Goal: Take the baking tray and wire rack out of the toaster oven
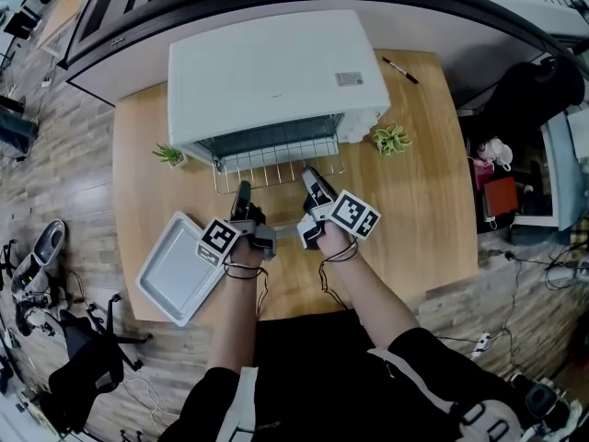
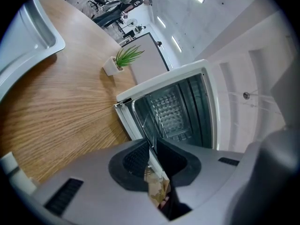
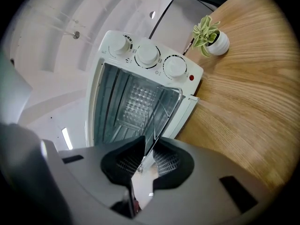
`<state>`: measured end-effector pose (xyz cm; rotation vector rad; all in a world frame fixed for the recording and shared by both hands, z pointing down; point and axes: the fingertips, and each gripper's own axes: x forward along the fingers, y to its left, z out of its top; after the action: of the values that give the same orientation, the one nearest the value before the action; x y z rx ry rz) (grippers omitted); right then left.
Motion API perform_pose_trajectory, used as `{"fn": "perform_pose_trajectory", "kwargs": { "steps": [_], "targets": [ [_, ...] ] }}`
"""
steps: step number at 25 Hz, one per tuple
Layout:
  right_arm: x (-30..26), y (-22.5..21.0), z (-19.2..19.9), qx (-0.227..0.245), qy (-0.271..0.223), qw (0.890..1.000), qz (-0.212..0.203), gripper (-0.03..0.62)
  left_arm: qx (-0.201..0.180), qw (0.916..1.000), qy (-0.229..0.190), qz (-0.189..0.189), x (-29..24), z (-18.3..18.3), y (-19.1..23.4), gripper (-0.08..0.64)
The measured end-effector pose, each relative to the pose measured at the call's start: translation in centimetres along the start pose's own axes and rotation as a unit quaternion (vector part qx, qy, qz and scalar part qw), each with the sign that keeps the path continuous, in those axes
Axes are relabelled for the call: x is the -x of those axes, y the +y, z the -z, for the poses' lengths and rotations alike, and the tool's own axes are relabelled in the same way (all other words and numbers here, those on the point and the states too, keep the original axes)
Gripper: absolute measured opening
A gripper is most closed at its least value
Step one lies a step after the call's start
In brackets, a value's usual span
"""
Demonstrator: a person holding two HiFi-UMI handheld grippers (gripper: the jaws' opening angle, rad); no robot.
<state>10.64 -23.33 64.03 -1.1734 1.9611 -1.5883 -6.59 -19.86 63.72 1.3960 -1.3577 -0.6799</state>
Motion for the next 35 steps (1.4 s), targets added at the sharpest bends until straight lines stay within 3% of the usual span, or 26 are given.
{"fn": "perform_pose_trajectory", "kwargs": {
  "steps": [17,27,35],
  "targets": [
    [3.2,0.1,1.8,0.006,-0.01,1.0,-0.004,0.06,-0.007,0.9996,0.021,0.015,3.4,1.6,0.1,0.063],
    [5.0,1.7,2.0,0.025,-0.022,0.999,-0.03,0.055,-0.072,0.9964,0.032,0.032,5.1,2.1,-1.4,0.066],
    [5.3,1.6,2.3,0.012,-0.018,0.999,-0.025,0.055,-0.001,0.9988,0.01,0.047,5.5,1.7,-1.0,0.063]
  ]
}}
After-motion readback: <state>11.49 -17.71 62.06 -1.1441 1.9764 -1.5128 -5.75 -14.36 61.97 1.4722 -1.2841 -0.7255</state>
